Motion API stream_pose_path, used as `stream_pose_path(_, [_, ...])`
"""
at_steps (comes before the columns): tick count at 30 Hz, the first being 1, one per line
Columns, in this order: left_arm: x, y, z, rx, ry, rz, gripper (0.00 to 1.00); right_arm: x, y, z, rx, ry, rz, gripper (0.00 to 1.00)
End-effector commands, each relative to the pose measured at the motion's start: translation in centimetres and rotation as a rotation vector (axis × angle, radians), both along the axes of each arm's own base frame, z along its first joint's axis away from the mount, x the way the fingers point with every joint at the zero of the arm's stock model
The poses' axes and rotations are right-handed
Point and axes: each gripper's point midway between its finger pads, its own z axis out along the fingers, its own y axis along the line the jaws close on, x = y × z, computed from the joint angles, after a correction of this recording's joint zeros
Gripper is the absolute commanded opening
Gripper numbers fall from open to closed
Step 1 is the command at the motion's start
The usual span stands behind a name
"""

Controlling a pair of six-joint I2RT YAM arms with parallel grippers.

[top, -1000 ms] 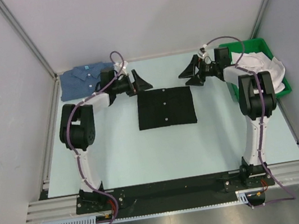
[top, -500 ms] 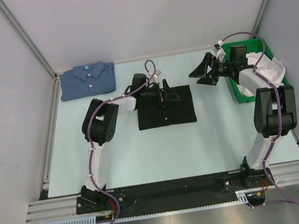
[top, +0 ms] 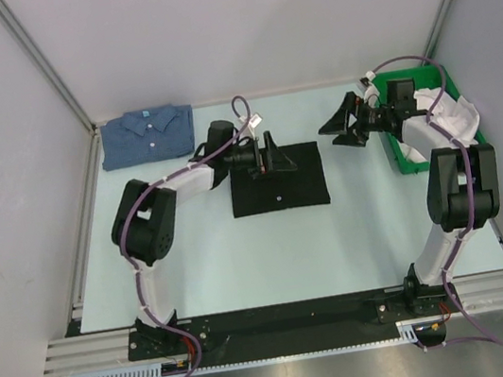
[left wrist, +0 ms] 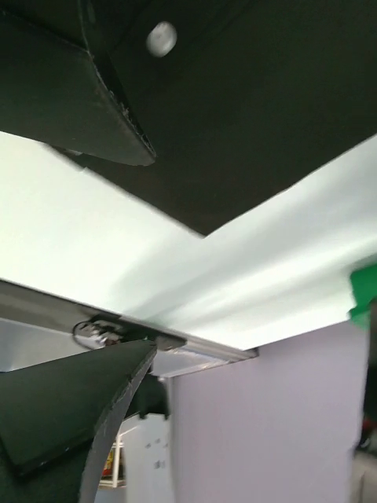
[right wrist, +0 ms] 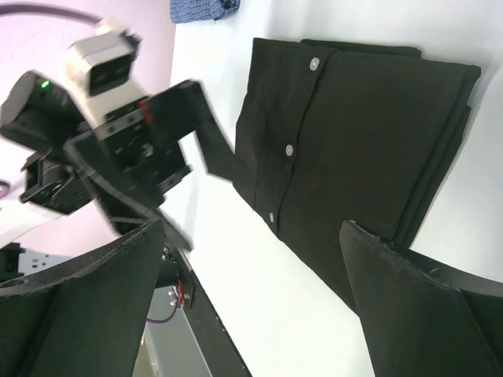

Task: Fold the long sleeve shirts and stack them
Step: Fold the shirt

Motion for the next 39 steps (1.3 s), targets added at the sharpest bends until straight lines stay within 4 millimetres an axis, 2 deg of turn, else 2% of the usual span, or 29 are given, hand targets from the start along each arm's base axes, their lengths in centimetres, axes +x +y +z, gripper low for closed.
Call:
stream_pose_path(1, [-3.1, 1.0, -2.4, 0.023, 0.051, -0.044, 0.99, -0.8, 0.4, 0.5, -0.011, -0.035, 0.022, 1.00])
stream_pose_path(2, [-3.2, 1.2, -3.7, 0.039, 0.090, -0.029, 0.99, -0.9, 0.7, 0.3, -0.016, -0.036, 0.032, 1.00])
stream_pose_path(3, [-3.3, 1.5, -6.0, 0.066, 0.137, -0.015, 0.99, -1.0, 0.9, 0.1, -0.021, -0.034, 0.040, 1.00])
stream_pose_path(7, [-2.8, 2.8, -9.9, 0.104, 0.234, 0.042, 0.99, -1.6, 1.8, -1.3, -0.049, -0.022, 0.080, 1.00])
stream_pose_path(9, [-2.4, 3.0, -9.5, 0.098, 0.218, 0.043, 0.99, -2.1, 2.0, -2.6, -0.073, -0.004, 0.095, 1.00])
stream_pose_path(13, [-2.2, 3.6, -4.9, 0.071, -0.001, -0.028, 0.99, -3.1, 1.4, -4.9, -0.136, 0.011, 0.126, 1.00])
stream_pose_path(14, [-2.2, 4.2, -2.1, 0.051, -0.093, -0.040, 0.99, -3.5, 1.3, -5.3, -0.148, 0.024, 0.131, 1.00])
stream_pose_path(16, [-2.6, 6.0, -1.2, 0.102, -0.178, -0.069, 1.00, -3.1, 0.7, -6.1, -0.201, 0.012, 0.113, 0.99])
stream_pose_path(17, [-1.6, 7.8, -0.4, 0.126, -0.195, -0.030, 0.99, -2.9, 0.4, -6.6, -0.224, 0.018, 0.101, 0.96])
stream_pose_path(18, [-1.8, 9.3, -1.1, 0.166, -0.142, -0.012, 0.99, -2.5, 0.0, -7.0, -0.258, 0.020, 0.080, 0.95])
stream_pose_path(19, [-0.7, 11.5, -1.3, 0.185, -0.126, 0.042, 1.00, -2.5, -0.2, -7.3, -0.271, 0.020, 0.084, 0.93])
stream_pose_path(20, [-0.8, 12.8, -1.7, 0.201, -0.090, 0.066, 0.99, -3.1, -0.3, -8.1, -0.285, 0.060, 0.096, 0.90])
stream_pose_path(21, [-0.6, 13.7, -1.9, 0.209, -0.080, 0.085, 0.99, -3.7, 0.9, -8.5, -0.318, 0.070, 0.138, 0.89])
stream_pose_path(23, [0.0, 15.9, -2.4, 0.254, -0.089, 0.111, 0.98, -5.6, 0.9, -10.0, -0.339, 0.157, 0.171, 0.85])
stream_pose_path(24, [0.1, 16.4, -2.4, 0.269, -0.116, 0.111, 0.97, -6.2, 1.1, -10.3, -0.334, 0.178, 0.180, 0.83])
stream_pose_path(25, [0.2, 16.9, -2.6, 0.278, -0.119, 0.117, 0.96, -7.7, 1.1, -11.2, -0.334, 0.231, 0.188, 0.80])
stream_pose_path(27, [-0.1, 17.5, -3.2, 0.300, -0.124, 0.110, 0.95, -8.9, 1.3, -11.4, -0.328, 0.256, 0.191, 0.75])
stream_pose_path(29, [-1.0, 17.7, -4.2, 0.317, -0.094, 0.094, 0.93, -10.7, 1.8, -12.5, -0.326, 0.310, 0.200, 0.67])
stream_pose_path(33, [-2.2, 18.1, -5.2, 0.324, -0.073, 0.093, 0.90, -11.5, 2.3, -14.2, -0.315, 0.358, 0.193, 0.63])
stream_pose_path(36, [-2.2, 18.4, -4.9, 0.330, -0.089, 0.102, 0.90, -11.2, 2.0, -15.2, -0.325, 0.365, 0.195, 0.37])
stream_pose_path(37, [-2.1, 18.5, -4.6, 0.329, -0.099, 0.104, 0.90, -11.6, 1.7, -15.4, -0.332, 0.386, 0.205, 0.15])
stream_pose_path(38, [-2.0, 18.6, -4.6, 0.332, -0.104, 0.101, 0.90, -10.7, 0.9, -15.3, -0.350, 0.377, 0.201, 0.03])
stream_pose_path(39, [-1.9, 18.7, -4.5, 0.341, -0.126, 0.092, 0.89, -10.6, 0.3, -15.5, -0.376, 0.362, 0.225, 0.00])
